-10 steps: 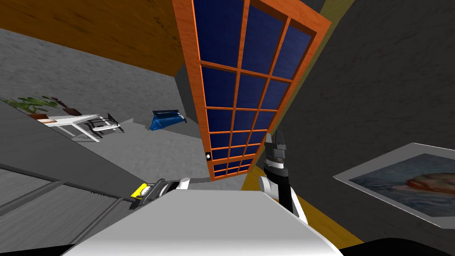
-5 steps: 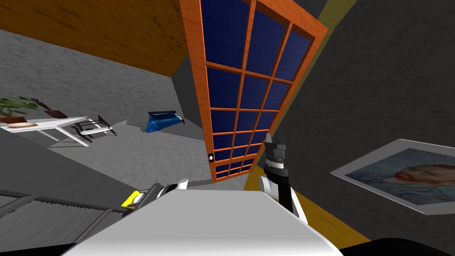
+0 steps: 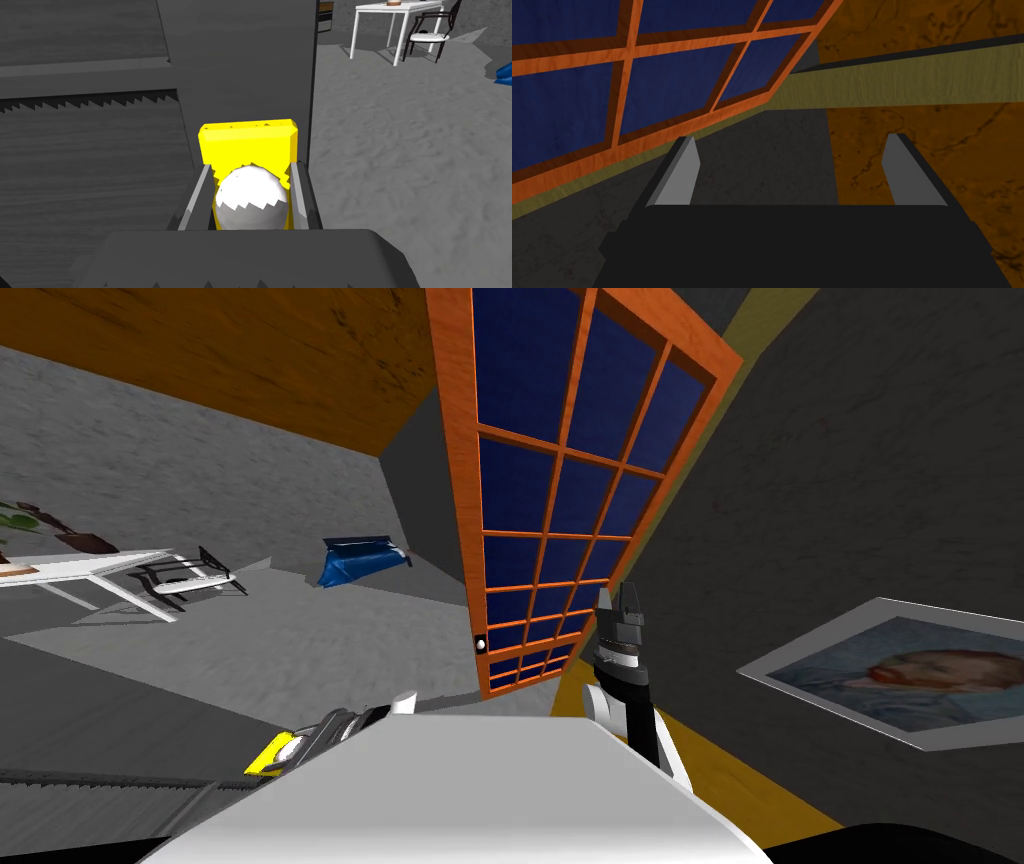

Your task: Push the door open

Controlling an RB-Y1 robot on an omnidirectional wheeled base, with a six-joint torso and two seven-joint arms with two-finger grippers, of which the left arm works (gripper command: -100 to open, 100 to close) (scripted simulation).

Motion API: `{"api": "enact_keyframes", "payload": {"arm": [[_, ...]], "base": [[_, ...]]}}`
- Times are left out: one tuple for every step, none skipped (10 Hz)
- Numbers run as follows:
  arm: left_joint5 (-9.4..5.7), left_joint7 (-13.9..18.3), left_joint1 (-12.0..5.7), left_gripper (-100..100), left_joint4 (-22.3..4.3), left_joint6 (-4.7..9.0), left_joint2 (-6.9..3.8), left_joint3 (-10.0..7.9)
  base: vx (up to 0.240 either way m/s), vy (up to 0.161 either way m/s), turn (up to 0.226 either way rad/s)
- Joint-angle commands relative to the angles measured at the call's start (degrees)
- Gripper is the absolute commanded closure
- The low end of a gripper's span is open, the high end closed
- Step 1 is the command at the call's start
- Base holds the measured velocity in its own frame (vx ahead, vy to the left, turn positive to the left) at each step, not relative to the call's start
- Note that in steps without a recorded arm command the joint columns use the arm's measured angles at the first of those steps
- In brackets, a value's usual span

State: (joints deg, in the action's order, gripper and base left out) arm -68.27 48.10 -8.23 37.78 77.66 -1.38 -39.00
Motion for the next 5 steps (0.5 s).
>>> {"api": "enact_keyframes", "payload": {"arm": [[-1.32,-0.1,0.02,100,0.1,1.67,-0.51,-1.55],[-2.19,-0.2,-0.03,100,0.0,2.35,-0.47,-2.47],[-3.43,-0.4,-0.09,100,-0.2,3.32,-0.16,-3.76],[-4.16,-0.5,-0.12,100,-0.3,3.9,0.2,-4.53],[-5.3,-0.7,-0.18,100,-0.4,4.78,1.03,-5.71]], "base": [[0.01,0.206,-0.133],[0.017,0.199,-0.107],[0.015,0.241,-0.121],[-0.001,0.268,-0.102],[-0.033,0.236,-0.122]]}}
